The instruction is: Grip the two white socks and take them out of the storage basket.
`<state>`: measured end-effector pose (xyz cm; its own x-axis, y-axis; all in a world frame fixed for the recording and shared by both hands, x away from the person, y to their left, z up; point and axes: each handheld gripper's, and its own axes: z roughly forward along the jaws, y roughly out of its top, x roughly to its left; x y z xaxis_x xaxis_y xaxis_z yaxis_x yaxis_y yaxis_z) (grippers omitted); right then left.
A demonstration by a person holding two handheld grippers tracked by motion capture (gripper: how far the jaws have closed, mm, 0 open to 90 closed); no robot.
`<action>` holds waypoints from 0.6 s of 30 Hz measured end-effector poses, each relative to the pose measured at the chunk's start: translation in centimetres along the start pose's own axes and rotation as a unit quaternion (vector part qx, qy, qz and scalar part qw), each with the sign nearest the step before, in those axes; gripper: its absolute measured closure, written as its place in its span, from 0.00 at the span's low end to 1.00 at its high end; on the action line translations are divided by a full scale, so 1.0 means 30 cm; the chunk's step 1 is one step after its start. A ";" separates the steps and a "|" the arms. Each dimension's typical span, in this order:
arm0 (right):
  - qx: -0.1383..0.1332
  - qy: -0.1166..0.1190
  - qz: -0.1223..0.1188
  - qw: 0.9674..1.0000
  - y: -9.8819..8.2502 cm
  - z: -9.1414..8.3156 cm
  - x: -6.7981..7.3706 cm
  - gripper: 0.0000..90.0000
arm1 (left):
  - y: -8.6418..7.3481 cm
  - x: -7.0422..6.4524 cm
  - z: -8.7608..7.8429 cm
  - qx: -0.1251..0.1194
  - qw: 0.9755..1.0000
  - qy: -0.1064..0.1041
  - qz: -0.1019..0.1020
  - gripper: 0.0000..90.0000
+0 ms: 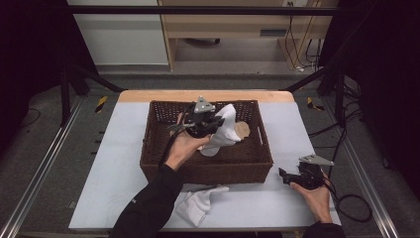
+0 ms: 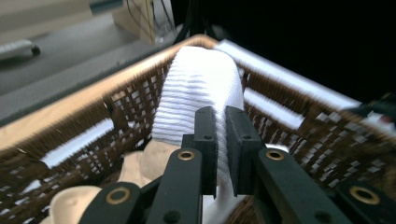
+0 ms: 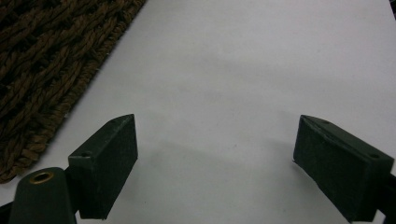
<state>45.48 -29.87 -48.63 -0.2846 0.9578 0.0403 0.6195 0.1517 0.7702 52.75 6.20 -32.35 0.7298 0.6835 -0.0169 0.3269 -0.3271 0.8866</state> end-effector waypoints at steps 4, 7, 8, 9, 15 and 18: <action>0.001 0.000 -0.003 1.000 -0.001 0.001 0.001 0.17 | 0.034 0.016 -0.086 -0.049 0.999 0.006 -0.011 0.92; 0.001 0.000 -0.004 1.000 -0.001 0.002 0.001 0.18 | 0.058 0.030 -0.143 -0.085 0.996 0.011 -0.024 0.92; 0.001 0.001 -0.003 1.000 0.000 0.001 0.001 0.18 | 0.066 0.034 -0.160 -0.093 0.995 0.008 -0.027 0.92; 0.001 0.001 -0.003 1.000 0.000 0.001 0.001 0.18 | 0.073 0.036 -0.176 -0.101 0.994 0.009 -0.027 0.92; -0.003 0.000 -0.006 1.000 0.000 0.000 0.000 0.18 | 0.109 0.037 -0.272 -0.153 0.987 0.015 -0.038 0.92; -0.005 -0.001 -0.004 1.000 0.000 -0.001 0.001 0.18 | 0.119 0.032 -0.320 -0.170 0.985 0.021 -0.034 0.92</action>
<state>45.44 -29.86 -48.60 -0.2885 0.9569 0.0330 0.6105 0.1573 0.7762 48.86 11.97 -24.76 0.6847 0.7255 -0.0692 0.1490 -0.0464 0.9878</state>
